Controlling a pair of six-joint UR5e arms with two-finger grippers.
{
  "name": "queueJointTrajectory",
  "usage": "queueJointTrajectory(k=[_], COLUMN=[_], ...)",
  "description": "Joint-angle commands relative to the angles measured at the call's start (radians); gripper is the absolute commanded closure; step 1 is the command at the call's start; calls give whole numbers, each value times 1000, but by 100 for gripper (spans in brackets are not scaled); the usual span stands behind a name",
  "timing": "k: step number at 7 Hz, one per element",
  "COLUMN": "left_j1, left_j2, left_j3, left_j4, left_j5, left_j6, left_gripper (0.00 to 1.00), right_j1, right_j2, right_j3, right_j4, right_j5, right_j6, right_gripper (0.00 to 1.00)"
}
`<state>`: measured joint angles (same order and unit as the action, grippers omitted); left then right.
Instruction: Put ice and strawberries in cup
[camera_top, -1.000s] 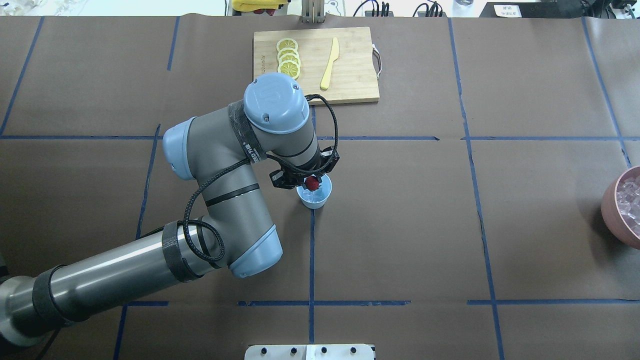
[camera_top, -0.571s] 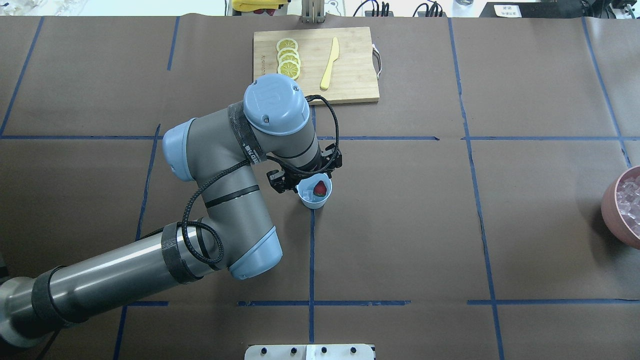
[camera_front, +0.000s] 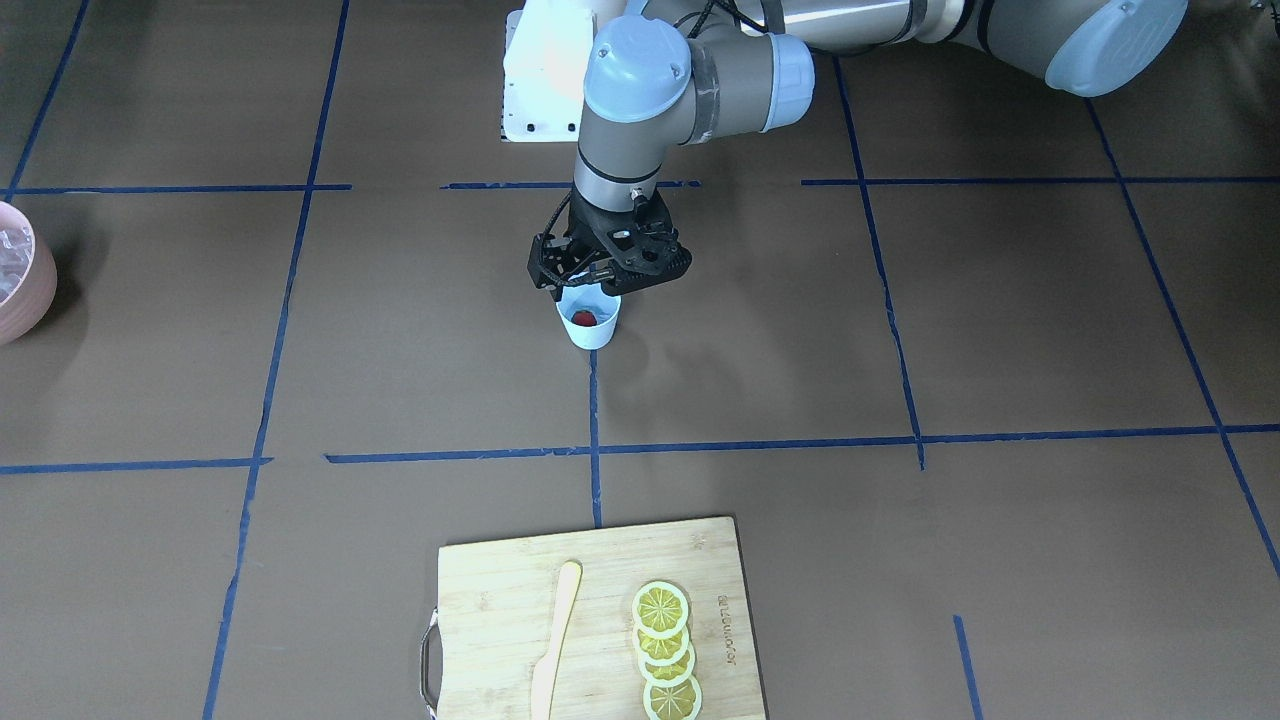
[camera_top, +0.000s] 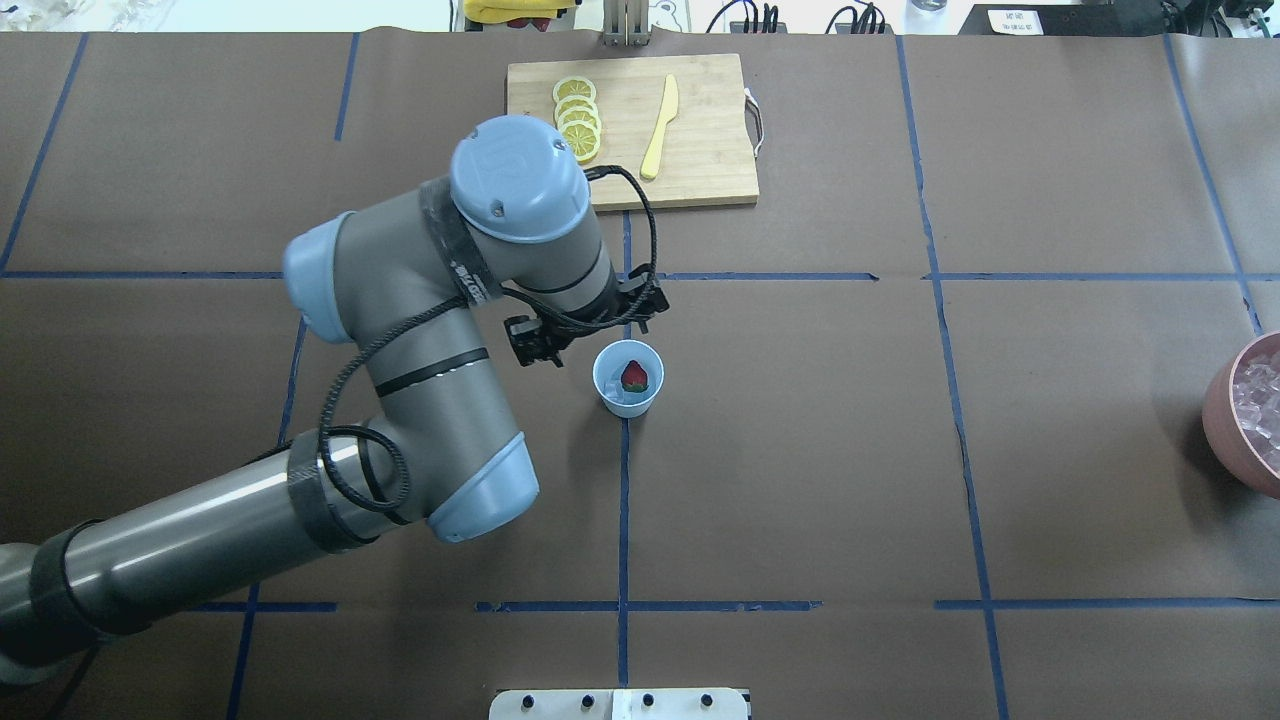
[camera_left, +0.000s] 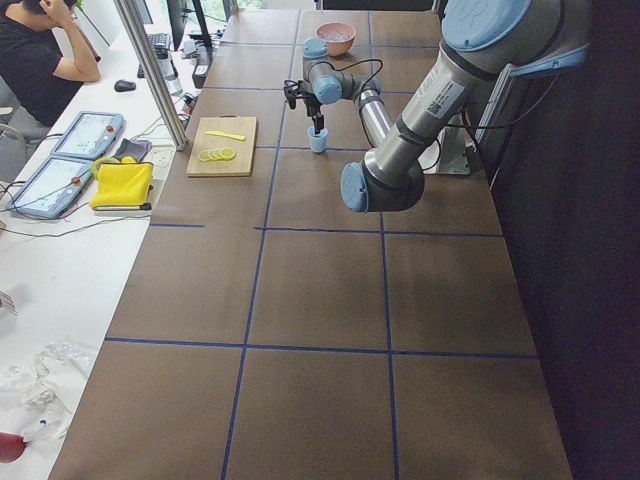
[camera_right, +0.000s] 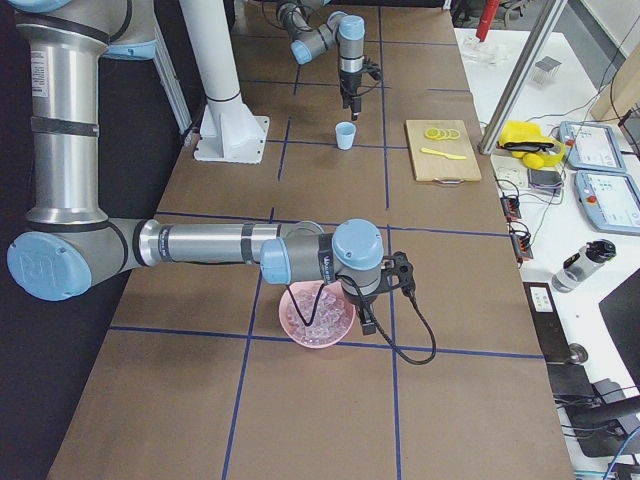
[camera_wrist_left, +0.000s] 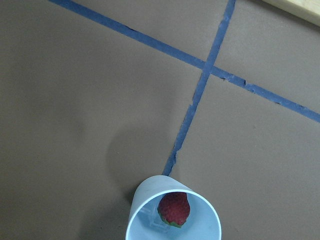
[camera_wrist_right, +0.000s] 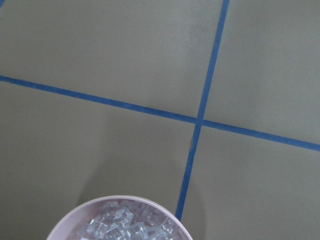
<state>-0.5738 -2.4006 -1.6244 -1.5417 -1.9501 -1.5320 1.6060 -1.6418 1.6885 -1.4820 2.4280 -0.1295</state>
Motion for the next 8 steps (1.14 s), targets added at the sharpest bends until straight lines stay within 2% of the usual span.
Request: queueJointTrajectory(k=[1,3,5,7,8], left_j1=[-62,-189,-320,-482,-561], left_j2=[128,262,326,446,484], left_j3=[-174,-235,-267,-252,-236], left_j4=[115,126,228,239,241], left_j5=[-6,-119,-144,-244,-259], left_j6=[175,359,691,997,1123], left_gripper=[0,0,0,0,0], right_j1=[0,17,22,23,23], right_j2=[11,14,1,-1,-1], right_j3=[-16,-13,-3,-4,-22], right_j4=[-85,-135,-129,-129,-129], right_j5=[-10,-12,-15,-4,-6], right_j6=[7,8,45,50,44], right_gripper=[1,1,1,1,1])
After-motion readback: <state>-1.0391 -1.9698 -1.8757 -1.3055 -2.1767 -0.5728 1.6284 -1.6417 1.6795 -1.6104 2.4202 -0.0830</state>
